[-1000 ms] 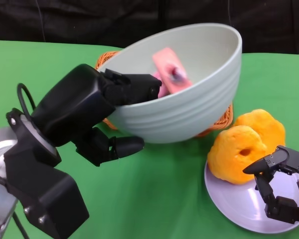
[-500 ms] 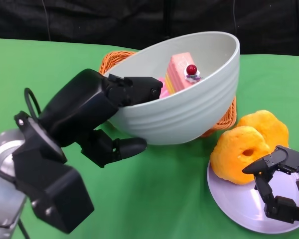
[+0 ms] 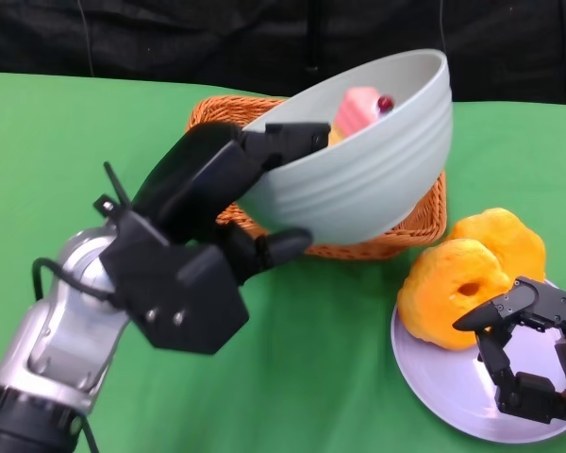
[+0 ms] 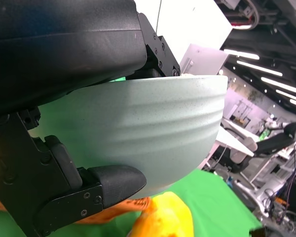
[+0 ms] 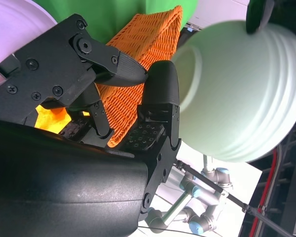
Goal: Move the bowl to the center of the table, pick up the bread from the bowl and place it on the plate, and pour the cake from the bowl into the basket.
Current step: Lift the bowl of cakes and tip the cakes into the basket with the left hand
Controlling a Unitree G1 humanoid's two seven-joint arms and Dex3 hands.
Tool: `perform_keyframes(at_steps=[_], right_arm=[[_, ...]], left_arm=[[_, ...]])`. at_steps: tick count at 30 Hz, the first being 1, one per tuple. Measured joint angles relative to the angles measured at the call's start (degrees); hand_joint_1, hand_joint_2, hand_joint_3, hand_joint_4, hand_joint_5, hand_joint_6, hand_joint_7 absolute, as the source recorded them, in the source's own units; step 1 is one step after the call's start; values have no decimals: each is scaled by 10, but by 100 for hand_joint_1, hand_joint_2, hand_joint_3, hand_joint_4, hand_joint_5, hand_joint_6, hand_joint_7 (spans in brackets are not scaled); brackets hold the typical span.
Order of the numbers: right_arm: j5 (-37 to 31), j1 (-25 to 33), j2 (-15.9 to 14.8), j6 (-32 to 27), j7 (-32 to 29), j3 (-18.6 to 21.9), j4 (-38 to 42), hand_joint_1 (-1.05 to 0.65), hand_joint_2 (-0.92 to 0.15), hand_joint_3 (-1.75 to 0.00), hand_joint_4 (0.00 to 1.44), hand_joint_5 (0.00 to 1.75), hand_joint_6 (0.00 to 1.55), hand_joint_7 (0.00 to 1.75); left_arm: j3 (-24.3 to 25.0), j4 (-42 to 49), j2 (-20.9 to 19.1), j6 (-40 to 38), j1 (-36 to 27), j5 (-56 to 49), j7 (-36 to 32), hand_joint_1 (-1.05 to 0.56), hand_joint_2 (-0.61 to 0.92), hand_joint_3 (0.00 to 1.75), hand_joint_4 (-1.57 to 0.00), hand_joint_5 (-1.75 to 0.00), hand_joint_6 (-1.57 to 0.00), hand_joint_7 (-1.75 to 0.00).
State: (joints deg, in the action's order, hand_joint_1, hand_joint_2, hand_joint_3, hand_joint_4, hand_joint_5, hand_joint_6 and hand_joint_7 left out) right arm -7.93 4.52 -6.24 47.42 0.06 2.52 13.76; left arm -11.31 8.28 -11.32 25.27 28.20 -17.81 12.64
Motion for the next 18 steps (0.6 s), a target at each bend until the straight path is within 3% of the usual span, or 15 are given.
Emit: perform_keyframes(at_steps=[7, 13, 18], right_arm=[[-1, -4, 0, 6, -7, 0, 13, -18, -44, -113, 88, 149, 92, 110], [-9, -8, 0, 16, -14, 1, 31, -23, -47, -107, 88, 150, 92, 111], [-10, -6, 0, 19, -15, 0, 31, -24, -45, -111, 88, 150, 92, 112]], left_arm=[[0, 30, 13, 5, 10, 1, -11, -24, 16, 175, -106, -175, -86, -175], [12, 93, 99, 2, 32, 39, -65, -25, 19, 175, -107, -175, -88, -175], [15, 112, 138, -22, 38, 50, -84, -23, 21, 175, -107, -175, -87, -175]])
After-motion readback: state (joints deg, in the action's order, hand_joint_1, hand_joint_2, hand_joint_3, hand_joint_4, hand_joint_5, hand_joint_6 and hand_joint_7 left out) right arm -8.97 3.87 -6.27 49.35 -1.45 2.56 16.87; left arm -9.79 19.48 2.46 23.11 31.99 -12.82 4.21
